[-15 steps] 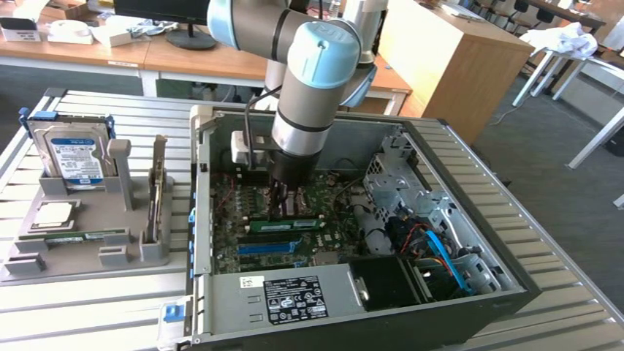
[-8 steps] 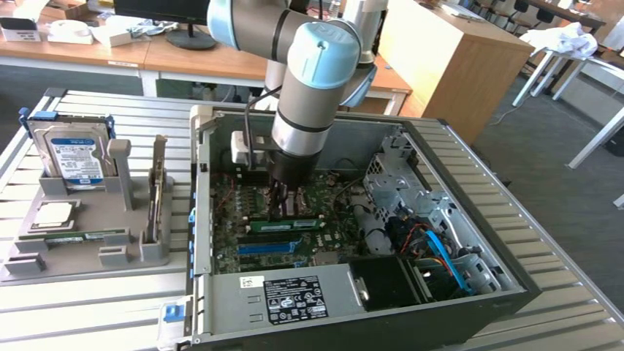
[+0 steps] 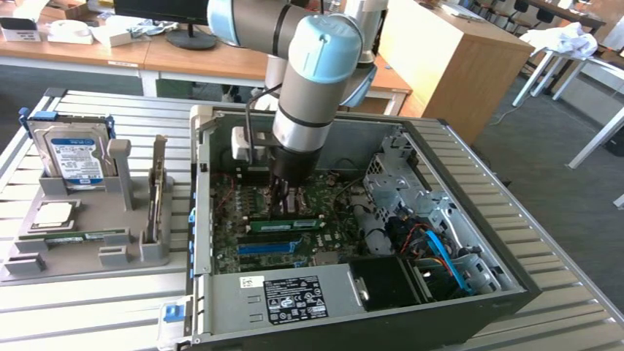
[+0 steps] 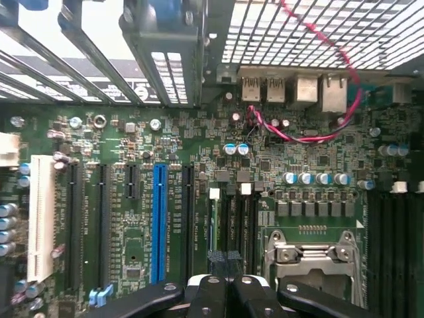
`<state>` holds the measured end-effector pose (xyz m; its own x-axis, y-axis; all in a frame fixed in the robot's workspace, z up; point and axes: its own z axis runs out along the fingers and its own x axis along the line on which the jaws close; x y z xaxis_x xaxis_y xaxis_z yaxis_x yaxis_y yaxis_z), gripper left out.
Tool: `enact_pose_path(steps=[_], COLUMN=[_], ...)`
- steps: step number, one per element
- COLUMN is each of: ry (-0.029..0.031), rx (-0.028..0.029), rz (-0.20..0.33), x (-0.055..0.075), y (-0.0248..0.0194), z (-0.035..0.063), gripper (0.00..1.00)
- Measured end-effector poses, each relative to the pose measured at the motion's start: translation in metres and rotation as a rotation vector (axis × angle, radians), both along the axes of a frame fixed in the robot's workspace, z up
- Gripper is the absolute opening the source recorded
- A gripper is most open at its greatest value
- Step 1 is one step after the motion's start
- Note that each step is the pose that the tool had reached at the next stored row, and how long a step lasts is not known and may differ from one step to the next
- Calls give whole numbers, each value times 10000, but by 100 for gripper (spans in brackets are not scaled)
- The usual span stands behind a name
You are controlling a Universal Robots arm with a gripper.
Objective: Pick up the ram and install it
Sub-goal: 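Press down the ram until it locks into place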
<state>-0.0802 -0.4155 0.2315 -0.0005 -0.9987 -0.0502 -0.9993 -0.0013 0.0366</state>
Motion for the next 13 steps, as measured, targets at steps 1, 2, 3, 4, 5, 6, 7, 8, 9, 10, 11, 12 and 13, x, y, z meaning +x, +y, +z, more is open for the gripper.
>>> enact_pose_path(steps=[1,2,3,4,5,6,7,8,9,10,11,12,13], ry=[-1,-1,0,0,0,0,0,0,0,0,0,0,1], rx=[2,2,0,1,1,0,0,0,0,0,1,0,0], rz=[0,0,1,0,0,0,0,0,0,1,0,0,0], x=[0,0,0,0,0,0,0,0,0,0,0,0,0], y=[0,0,0,0,0,0,0,0,0,0,0,0,0], z=[28,59,89,119,152,187,222,258,294,326,355,383,412], gripper=[10,10,10,10,10,10,10,10,10,10,10,10,10])
